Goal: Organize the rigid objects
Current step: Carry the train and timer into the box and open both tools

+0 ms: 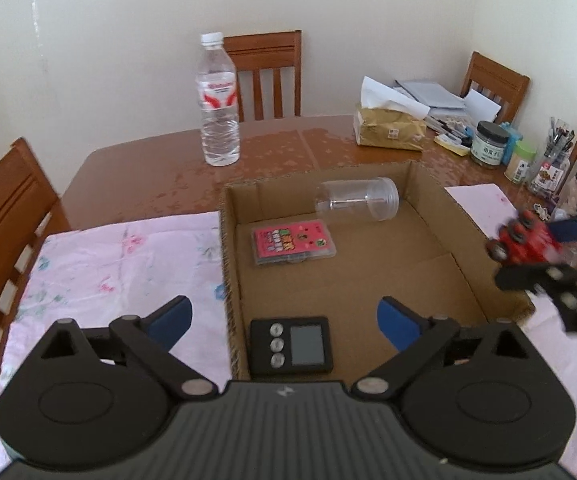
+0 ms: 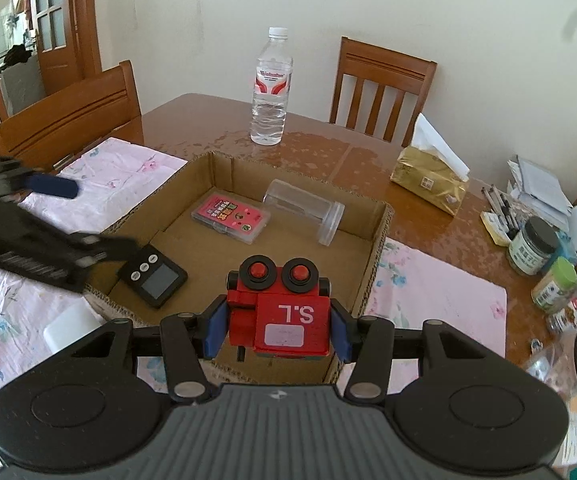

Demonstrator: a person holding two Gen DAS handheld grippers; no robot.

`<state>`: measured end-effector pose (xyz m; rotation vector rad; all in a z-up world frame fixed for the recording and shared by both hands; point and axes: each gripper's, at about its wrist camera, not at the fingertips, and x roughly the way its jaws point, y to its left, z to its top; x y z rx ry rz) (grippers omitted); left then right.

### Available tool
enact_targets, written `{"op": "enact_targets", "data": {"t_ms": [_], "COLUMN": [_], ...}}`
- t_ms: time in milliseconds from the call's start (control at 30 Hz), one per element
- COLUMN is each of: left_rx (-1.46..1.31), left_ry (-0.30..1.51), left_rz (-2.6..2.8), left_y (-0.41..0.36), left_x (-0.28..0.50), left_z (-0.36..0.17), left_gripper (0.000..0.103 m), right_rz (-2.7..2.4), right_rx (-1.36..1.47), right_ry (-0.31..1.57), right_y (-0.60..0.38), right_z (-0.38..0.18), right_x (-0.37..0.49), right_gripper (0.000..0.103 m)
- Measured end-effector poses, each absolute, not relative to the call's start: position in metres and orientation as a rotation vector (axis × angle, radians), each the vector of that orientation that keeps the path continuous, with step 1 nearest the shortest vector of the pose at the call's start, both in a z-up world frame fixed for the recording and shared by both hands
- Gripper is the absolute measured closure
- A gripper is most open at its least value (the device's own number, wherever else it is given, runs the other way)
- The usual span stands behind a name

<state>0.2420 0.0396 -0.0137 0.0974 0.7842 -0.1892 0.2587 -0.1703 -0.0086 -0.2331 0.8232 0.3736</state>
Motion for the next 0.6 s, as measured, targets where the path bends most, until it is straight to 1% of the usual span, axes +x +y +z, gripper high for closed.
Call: {"op": "enact_targets", "data": {"t_ms": [167, 367, 500, 533, 600], "left_rx": [0.068, 0.066, 0.07, 0.067, 0.062], "left_ry": [0.802, 0.85, 0.853, 0.854, 0.859], "left_rz": [-0.116, -0.061, -0.03, -0.026, -0.012], "left_y": [0.058, 0.075, 0.085, 0.087, 0.093], "left_x": [0.218, 0.194, 0.179, 0.177, 0.173], "left_z": [-0.01, -0.019, -0.021, -0.022, -0.023], "left_gripper": [0.004, 0.004, 0.004, 0.004, 0.004], "right_rz": [0.385, 0.385, 0.358, 0.34, 0.313], "right_rx": [-0.244, -0.289, -0.312, -0.318, -0.325], "right_ry": [0.837, 0.86, 0.83, 0.822, 0.828], "right_y": [-0.164, -0.153, -0.144, -0.143, -0.14], "right_z": [-0.014, -0.025, -0.025, -0.025, -0.024], "right_x": [0.282, 0.313, 0.335, 0.339, 0.347], "right_gripper": [0.047, 0.047, 0.047, 0.045, 0.028]}}
